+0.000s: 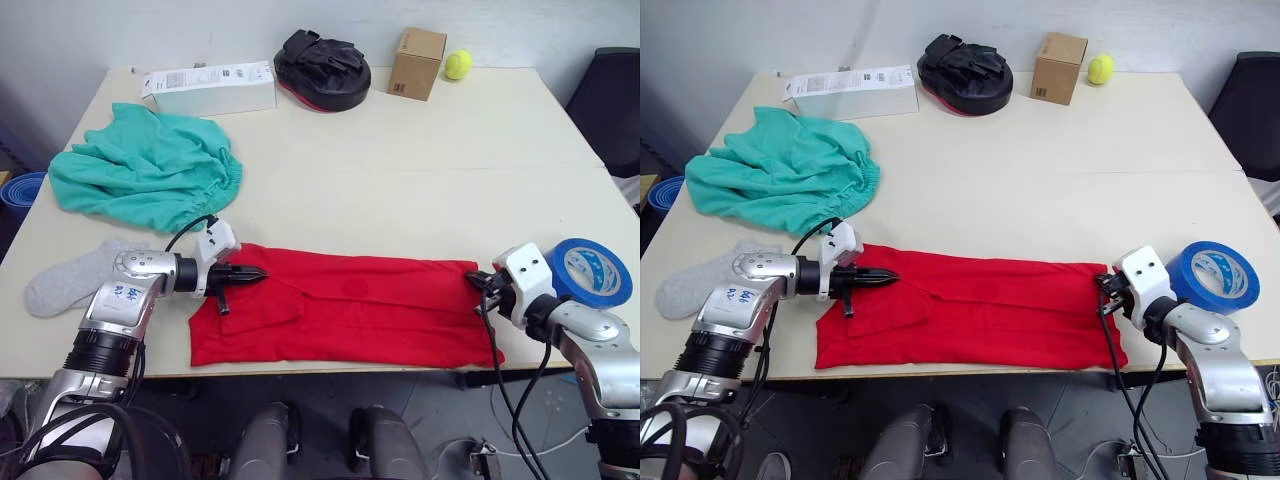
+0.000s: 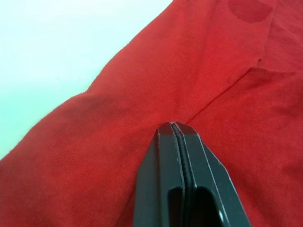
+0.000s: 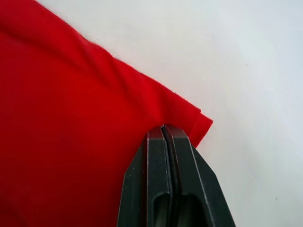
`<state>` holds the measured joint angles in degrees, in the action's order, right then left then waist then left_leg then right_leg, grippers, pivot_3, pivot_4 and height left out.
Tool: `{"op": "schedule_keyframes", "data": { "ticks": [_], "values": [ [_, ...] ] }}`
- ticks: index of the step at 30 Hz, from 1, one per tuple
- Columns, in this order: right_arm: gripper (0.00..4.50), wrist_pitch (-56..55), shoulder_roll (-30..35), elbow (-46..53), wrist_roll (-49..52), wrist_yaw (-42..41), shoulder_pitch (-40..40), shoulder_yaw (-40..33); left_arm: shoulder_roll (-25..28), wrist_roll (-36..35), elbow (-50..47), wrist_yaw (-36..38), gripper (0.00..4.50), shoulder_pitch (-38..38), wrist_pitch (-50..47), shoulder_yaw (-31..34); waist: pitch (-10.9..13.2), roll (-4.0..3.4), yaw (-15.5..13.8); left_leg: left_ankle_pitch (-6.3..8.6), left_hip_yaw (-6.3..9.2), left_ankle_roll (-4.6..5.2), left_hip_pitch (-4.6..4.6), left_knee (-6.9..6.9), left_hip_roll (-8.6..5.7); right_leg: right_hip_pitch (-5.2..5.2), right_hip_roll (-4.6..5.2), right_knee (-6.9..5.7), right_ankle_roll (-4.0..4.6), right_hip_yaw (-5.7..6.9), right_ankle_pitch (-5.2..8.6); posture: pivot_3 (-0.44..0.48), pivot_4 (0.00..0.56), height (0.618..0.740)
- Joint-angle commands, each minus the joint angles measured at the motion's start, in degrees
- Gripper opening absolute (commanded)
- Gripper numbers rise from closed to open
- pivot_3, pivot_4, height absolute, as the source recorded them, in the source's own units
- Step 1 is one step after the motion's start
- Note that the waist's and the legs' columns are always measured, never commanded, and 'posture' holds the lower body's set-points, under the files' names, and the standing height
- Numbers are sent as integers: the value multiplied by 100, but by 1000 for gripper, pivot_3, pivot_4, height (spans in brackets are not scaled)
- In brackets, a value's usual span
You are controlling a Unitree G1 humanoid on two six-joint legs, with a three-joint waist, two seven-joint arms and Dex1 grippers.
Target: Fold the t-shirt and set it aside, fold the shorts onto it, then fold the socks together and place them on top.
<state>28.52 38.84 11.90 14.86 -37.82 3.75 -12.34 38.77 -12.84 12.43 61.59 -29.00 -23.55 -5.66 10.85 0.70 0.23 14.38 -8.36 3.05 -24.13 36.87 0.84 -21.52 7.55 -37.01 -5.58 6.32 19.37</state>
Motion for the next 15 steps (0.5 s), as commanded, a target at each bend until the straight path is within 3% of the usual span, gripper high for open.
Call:
{"op": "schedule_keyframes", "data": {
  "ticks": [1, 7, 12, 13, 15],
  "values": [
    [0, -103, 175, 419, 339, -230, 215, -315, 118, -28, -14, -38, 19, 56, -177, 140, 0, 0, 1, 0, 0, 0, 0, -1, 0, -1, 0, 0, 0, 0, 0, 0, 150, 740],
    [0, -376, 801, 280, 490, -1037, 468, -288, 367, -291, -382, 109, 19, 150, -456, 393, 1, 0, -1, 2, 0, 3, -3, -6, 0, -4, 0, 7, 0, 1, 0, 0, 150, 740],
    [0, -683, 1387, -500, 368, -1767, 988, -43, 767, -557, -980, 471, 19, 359, -699, 528, 7, 2, 4, -2, -2, 12, -6, -13, 0, -4, 0, 20, 0, 2, 0, 0, 150, 740],
    [0, -751, 1490, -674, 345, -1935, 1116, 41, 859, -581, -1057, 559, 379, 365, -688, 534, 9, 4, 9, -1, -3, 11, -6, -13, 0, -3, 0, 22, 0, 2, 0, 0, 150, 740],
    [569, -945, 1703, -1036, 245, -2321, 1377, 286, 1003, -582, -1062, 707, 815, 213, -662, 494, 9, 4, 5, 1, -3, 6, -5, -16, 0, -4, 0, 24, 0, 2, 0, 0, 150, 740]
  ]
}}
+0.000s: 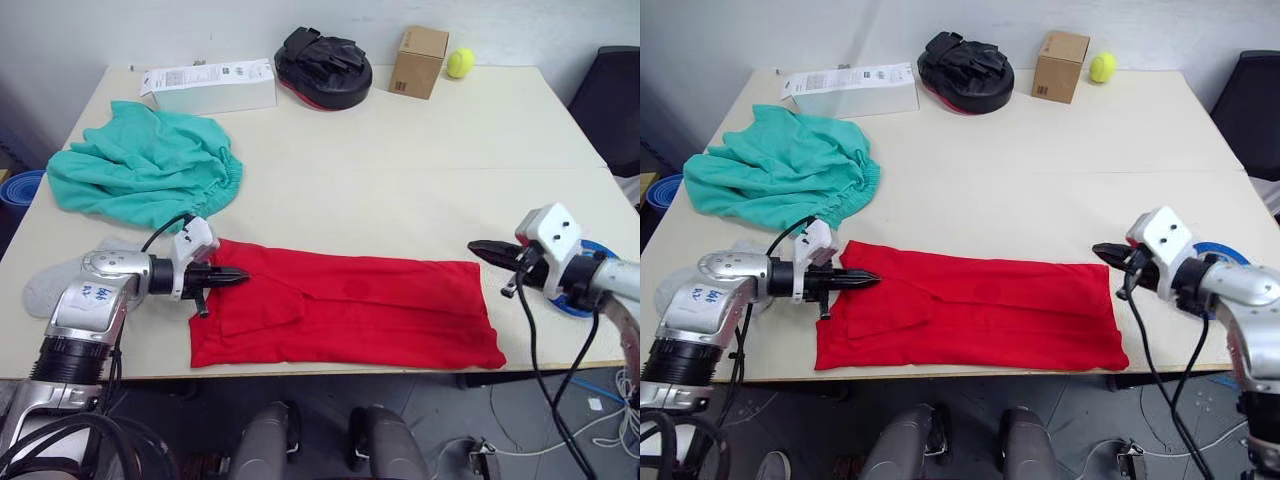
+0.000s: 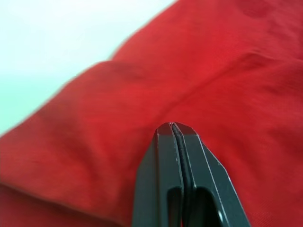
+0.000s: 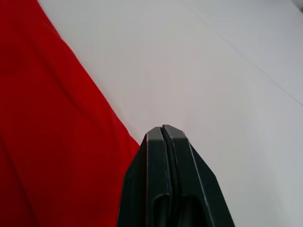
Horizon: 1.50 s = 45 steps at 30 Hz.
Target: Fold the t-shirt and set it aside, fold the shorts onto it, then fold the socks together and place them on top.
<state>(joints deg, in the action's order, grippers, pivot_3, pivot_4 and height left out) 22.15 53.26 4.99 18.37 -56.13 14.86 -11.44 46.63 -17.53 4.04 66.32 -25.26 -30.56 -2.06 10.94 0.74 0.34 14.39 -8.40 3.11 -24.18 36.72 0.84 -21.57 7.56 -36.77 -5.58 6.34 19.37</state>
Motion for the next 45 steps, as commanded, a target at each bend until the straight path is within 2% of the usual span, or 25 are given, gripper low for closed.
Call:
{"op": "schedule_keyframes", "data": {
  "ticks": [1, 7, 11, 12, 14, 18, 22, 29, 32, 37, 45],
  "values": [
    [899, -470, 371, -572, -238, -720, 438, 389, 260, -66, -88, 303, 1130, -374, 71, 72, 2, -3, -12, 0, 1, -2, 0, -1, 0, 0, 0, -1, 1, 0, 0, 0, 150, 740],
    [2901, -1046, 462, -1501, -922, -1488, 1377, 1389, 163, 369, 1078, 625, 2965, -1545, 513, -348, 5, -5, -4, -4, -7, 0, -4, 3, -2, -1, -1, 6, 1, 3, 0, 0, 150, 740],
    [4308, -946, 258, -2032, -1397, -1628, 1999, 2005, 193, -105, 750, 1328, 4249, -1670, 293, -305, 8, -6, 82, -15, -12, 25, -8, 1, -1, -9, -3, -3, 0, 6, 0, 0, 150, 740],
    [4498, -853, 164, -2188, -1495, -1584, 2160, 2101, 176, -333, 554, 1446, 4470, -1646, 160, -192, 9, -5, 110, -16, -12, 24, -9, 2, 1, -9, -6, -5, 0, 9, 0, 0, 150, 740],
    [4498, -718, 52, -2398, -1611, -1541, 2355, 2191, 150, -606, 294, 1529, 4470, -1612, -25, -48, 16, -4, 137, -17, -11, 25, -11, 2, 1, -10, -6, -7, 0, 11, 1, 0, 150, 740],
    [4498, -93, -81, -2834, -1774, -1821, 2725, 2471, -37, -1356, -532, 1195, 4470, -1607, -623, 396, 42, -10, 136, -19, -9, 27, -12, 21, 2, -6, -6, -13, -2, 10, 2, 0, 150, 740],
    [3621, 286, -162, -2971, -1762, -2127, 2963, 2590, -72, -1649, -1083, 933, 4500, -1486, -888, 532, 45, -12, 131, -20, -7, 30, -11, 33, 3, -1, -5, -19, -2, 7, 2, 0, 150, 740],
    [1151, 276, -156, -2831, -2040, -2172, 2991, 2781, -31, -1563, -1229, 679, 4500, -1275, -766, 484, 46, -13, 129, -20, -6, 29, -10, 31, 2, -1, -5, -20, -2, 8, 2, 0, 150, 740],
    [134, 219, -321, -3009, -2207, -2039, 3242, 2847, -24, -1512, -1213, 597, 4500, -1224, -679, 455, 46, -13, 130, -20, -6, 28, -10, 33, 2, -1, -5, -21, -2, 8, 2, 0, 150, 740],
    [61, -211, -804, -4005, -2660, -1539, 4093, 3020, -22, -1462, -1231, 502, 4500, -1149, -556, 437, 51, -21, 159, -23, -8, 21, -9, 29, 2, -5, -7, -24, -2, 5, 2, 0, 150, 740],
    [61, -1620, -1974, -6894, -3502, -296, 5991, 3357, -15, -1386, -1322, 291, 4500, -948, -378, 484, 60, -30, 219, -26, -11, 15, -11, 17, 2, -14, -12, -26, -1, 5, 2, 0, 150, 740]
  ]
}}
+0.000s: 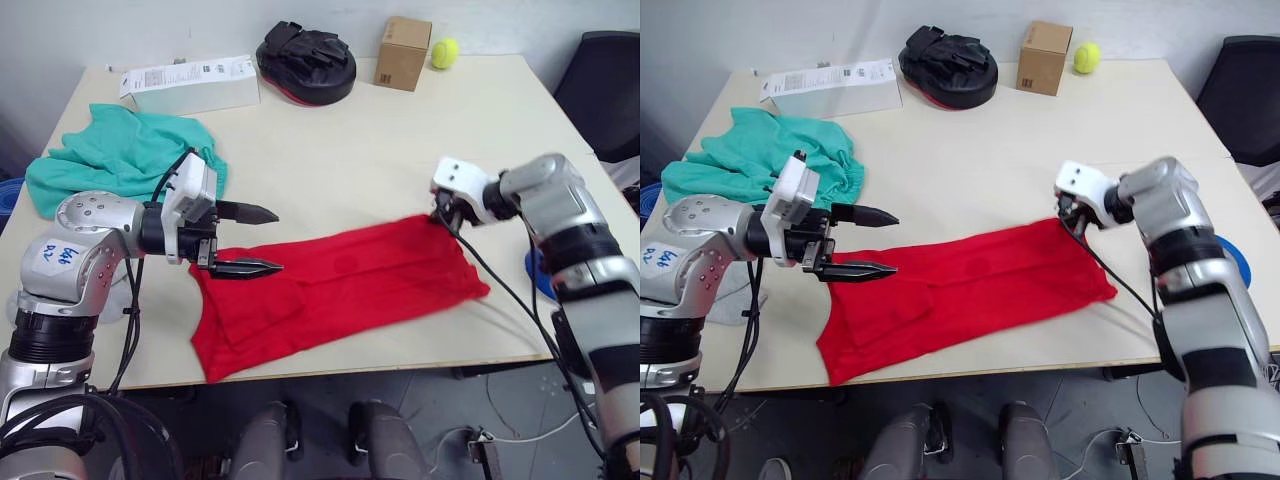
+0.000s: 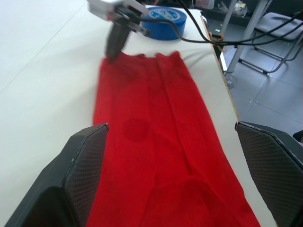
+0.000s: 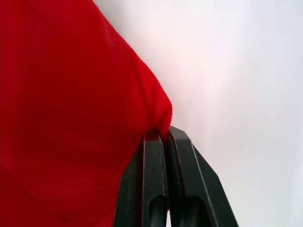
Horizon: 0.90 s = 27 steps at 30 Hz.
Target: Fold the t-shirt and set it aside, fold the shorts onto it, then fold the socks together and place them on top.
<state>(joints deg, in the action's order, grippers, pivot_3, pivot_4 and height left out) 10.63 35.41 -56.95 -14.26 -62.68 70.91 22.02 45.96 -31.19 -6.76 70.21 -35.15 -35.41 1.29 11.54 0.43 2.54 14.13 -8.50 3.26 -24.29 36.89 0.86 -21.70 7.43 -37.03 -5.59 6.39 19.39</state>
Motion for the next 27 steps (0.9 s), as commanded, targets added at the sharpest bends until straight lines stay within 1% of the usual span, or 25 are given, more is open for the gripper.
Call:
{"op": "schedule_keyframes", "data": {
  "ticks": [1, 4, 9, 12, 16, 19, 21, 25, 27],
  "values": [
    [61, -601, -308, -951, -329, 508, 519, 48, 52, -13, -263, -142, 4500, 69, 113, 165, 0, 0, 1, 0, 0, 0, 0, 1, 0, 1, 0, 0, 0, 0, 0, 0, 150, 740],
    [61, -1022, -605, -1456, -584, 896, 777, 110, 60, -28, -341, -268, 4500, 177, 117, 222, 0, 0, 5, 0, 0, 1, -1, 0, -1, 4, 0, -12, 0, -1, 0, 0, 150, 740],
    [61, -1584, -964, -1802, -975, 1501, 1017, 226, 58, -74, -460, -456, 4500, 340, 99, 304, 0, -1, 56, -1, 0, 2, -2, 4, -1, 4, 0, -30, 0, -1, 0, 0, 150, 740],
    [61, -1875, -1007, -1884, -1258, 1568, 1054, 388, 58, -75, -474, -516, 4500, 373, 118, 305, 1, -2, 76, -2, 1, 1, 0, 6, -1, 2, -1, -38, 0, -3, 0, 0, 150, 740],
    [61, -1979, -972, -1910, -1324, 1537, 1033, 335, 50, -68, -439, -553, 4500, 362, 142, 286, 1, -2, 71, -2, 1, 0, 0, 5, -1, 1, -1, -39, 0, -3, 0, 0, 150, 740],
    [623, -2030, -858, -1869, -1243, 1536, 1017, 206, 26, -33, -334, -534, 4500, 308, 184, 230, 1, -2, 74, -2, 1, 0, 0, 5, -1, 1, -2, -39, 0, -4, 0, 0, 150, 740],
    [1217, -2077, -766, -1816, -1170, 1524, 1012, 106, 16, -4, -247, -492, 4500, 260, 225, 173, 2, -3, 68, -2, 1, 0, 0, 5, -1, 1, -2, -40, 0, -4, 0, 0, 150, 740],
    [2649, -2465, -374, -1433, -1019, 1428, 894, -102, -22, 137, 83, -365, 4500, 87, 385, -2, 3, -4, 49, -2, 1, 0, -1, 5, -2, 1, -1, -38, 0, -3, 0, 0, 150, 740],
    [3251, -2693, -18, -828, -836, 1171, 617, -259, -30, 248, 341, -267, 4500, -32, 473, -112, 3, -4, 47, -2, 1, 0, 0, 5, -3, 1, -1, -38, 0, -4, 0, 0, 150, 740]
  ]
}}
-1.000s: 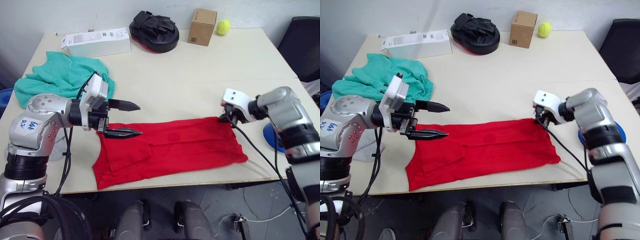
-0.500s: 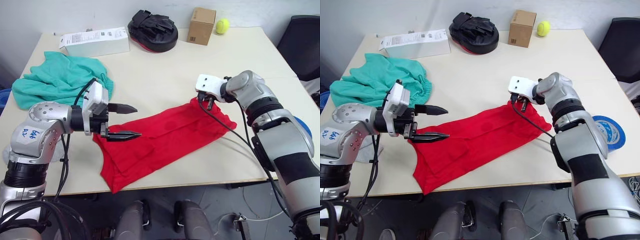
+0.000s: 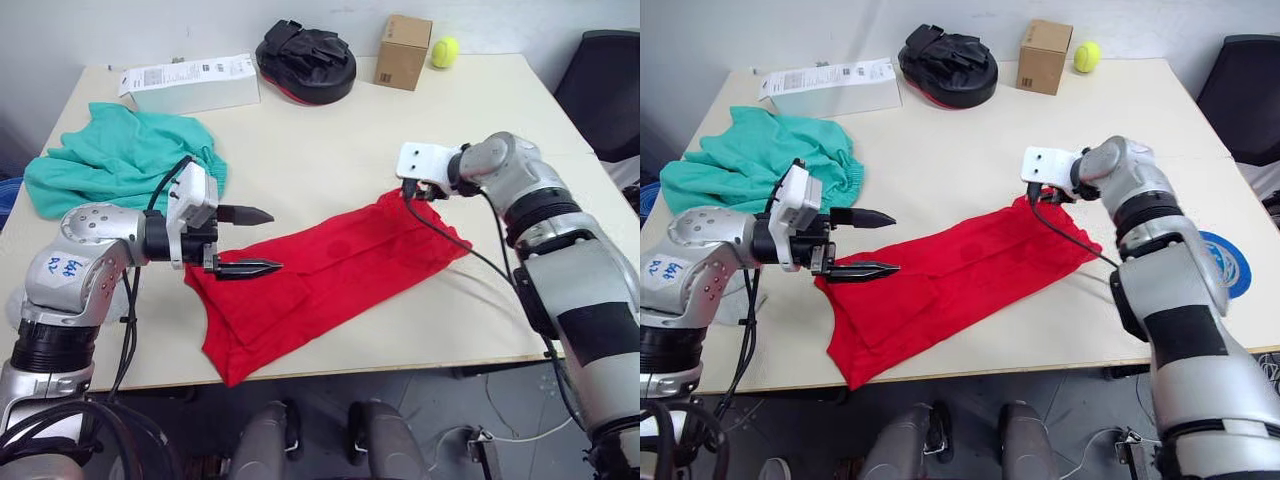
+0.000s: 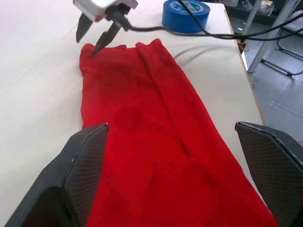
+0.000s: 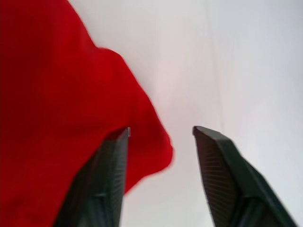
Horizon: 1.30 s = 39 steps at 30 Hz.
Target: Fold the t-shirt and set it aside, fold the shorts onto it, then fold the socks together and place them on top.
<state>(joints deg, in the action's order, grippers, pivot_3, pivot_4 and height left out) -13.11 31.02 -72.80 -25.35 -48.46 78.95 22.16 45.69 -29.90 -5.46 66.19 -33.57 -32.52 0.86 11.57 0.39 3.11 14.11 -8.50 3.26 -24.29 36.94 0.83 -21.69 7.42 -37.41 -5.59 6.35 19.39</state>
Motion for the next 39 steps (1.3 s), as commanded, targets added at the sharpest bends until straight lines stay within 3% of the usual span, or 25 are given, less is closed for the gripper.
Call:
{"op": "schedule_keyframes", "data": {
  "ticks": [1, 2, 4, 6, 9, 12, 17, 23, 31, 36, 39],
  "values": [
    [3573, -392, 627, 1189, 389, -415, -407, -364, 4, 189, 348, 201, 4500, -243, 246, -129, 0, 0, -10, 0, 1, 0, 0, -1, 0, 1, 0, 1, 0, 2, 0, 0, 150, 740],
    [4017, -413, 767, 1525, 472, -533, -579, -433, 7, 241, 446, 252, 4500, -281, 294, -170, 0, 0, -17, 0, 1, 0, 1, -1, 0, 1, -1, 0, -1, 1, 0, 0, 150, 740],
    [4484, -92, 1166, 2729, 849, -956, -1242, -723, 46, 318, 759, 474, 4500, -404, 337, -271, 0, 1, -17, 1, 0, 0, 1, -2, 0, 1, -1, 1, -1, 1, 0, 0, 150, 740],
    [4484, 333, 1765, 4408, 1394, -1500, -2311, -1145, 170, 601, 1264, 807, 4500, -562, 581, -488, 1, 1, -81, 1, 1, 0, 1, -1, 2, 2, -2, 2, -2, 3, 1, 0, 150, 740],
    [4484, 662, 2464, 6046, 1741, -1806, -3640, -1607, 235, 1054, 2118, 1058, 4500, -852, 1030, -740, 3, -3, -155, 2, 2, -1, -1, -3, 1, 0, -2, 5, -5, 6, 3, 0, 150, 740],
    [4484, 548, 2981, 6991, 1941, -1804, -4810, -2074, 214, 1493, 3082, 1306, 4500, -1269, 1382, -997, 4, -2, -160, 3, -4, 2, 0, 10, 0, 3, -1, 29, -6, 5, 4, 0, 150, 740],
    [4484, -61, 3259, 7574, 1971, -1562, -6132, -2513, -69, 2168, 4410, 1477, 4500, -1922, 1784, -1401, 4, 6, -162, 4, -7, 4, 5, 11, -1, 10, 8, 32, -5, 4, 4, 0, 150, 740],
    [4484, -851, 3154, 7151, 1408, -922, -6357, -2265, -469, 2927, 5796, 1448, 4500, -2482, 2139, -1733, 8, 15, -160, 3, -8, 9, 4, 14, -1, 3, 9, 26, -5, 6, 4, 0, 150, 740],
    [4484, -1338, 2664, 6106, 820, -366, -5516, -1616, -658, 3238, 6329, 1724, 4500, -2718, 2153, -1752, 7, 17, -149, 0, -8, 12, 11, 27, -1, 5, 12, 4, -5, 4, 4, 0, 150, 740],
    [4500, -1462, 2300, 5512, 586, -244, -4913, -1228, -661, 3249, 6258, 2009, 2977, -2634, 2029, -1732, 5, 21, -129, 0, -7, 12, 12, 29, 0, 6, 12, 0, -5, 4, 4, 0, 150, 740],
    [3880, -1632, 2166, 5154, 429, -219, -4627, -1014, -628, 3197, 6042, 2171, 2017, -2540, 1860, -1682, 4, 23, -110, 0, -6, 12, 14, 30, 1, 6, 11, -2, -5, 4, 4, 0, 150, 740]
  ]
}}
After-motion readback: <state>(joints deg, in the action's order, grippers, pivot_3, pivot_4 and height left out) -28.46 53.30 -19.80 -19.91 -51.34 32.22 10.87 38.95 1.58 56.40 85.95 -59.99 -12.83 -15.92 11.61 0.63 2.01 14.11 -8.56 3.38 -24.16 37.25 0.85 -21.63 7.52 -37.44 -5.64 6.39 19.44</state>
